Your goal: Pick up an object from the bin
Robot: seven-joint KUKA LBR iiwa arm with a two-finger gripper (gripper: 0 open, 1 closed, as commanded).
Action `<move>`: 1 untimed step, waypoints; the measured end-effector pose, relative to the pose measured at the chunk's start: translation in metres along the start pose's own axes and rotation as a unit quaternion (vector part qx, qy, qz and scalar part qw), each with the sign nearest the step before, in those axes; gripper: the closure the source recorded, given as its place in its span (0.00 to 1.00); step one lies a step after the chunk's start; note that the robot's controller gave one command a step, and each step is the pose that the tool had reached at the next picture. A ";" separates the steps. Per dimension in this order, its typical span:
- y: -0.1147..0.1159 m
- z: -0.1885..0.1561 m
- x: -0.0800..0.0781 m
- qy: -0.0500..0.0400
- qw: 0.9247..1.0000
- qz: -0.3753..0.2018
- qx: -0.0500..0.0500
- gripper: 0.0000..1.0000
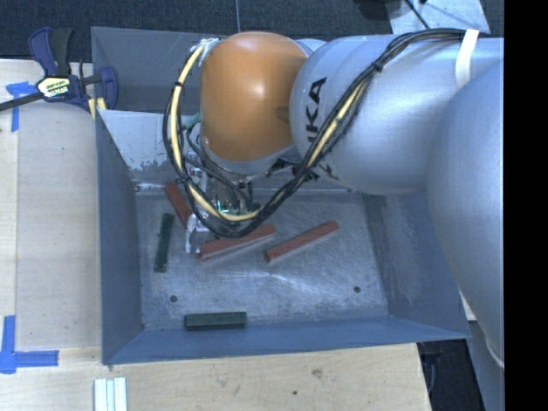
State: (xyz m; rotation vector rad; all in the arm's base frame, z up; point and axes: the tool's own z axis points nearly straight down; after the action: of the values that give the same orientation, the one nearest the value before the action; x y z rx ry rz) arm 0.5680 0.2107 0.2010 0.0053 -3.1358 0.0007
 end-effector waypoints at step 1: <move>0.000 -0.002 0.000 -0.001 1.000 0.001 0.000 0.00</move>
Offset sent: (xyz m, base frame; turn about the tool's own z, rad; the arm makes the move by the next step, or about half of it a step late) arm 0.0007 0.0326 -0.0282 -0.3829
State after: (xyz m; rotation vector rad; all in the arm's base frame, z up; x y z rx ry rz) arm 0.5684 0.2103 0.2032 0.0034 -3.1387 -0.0003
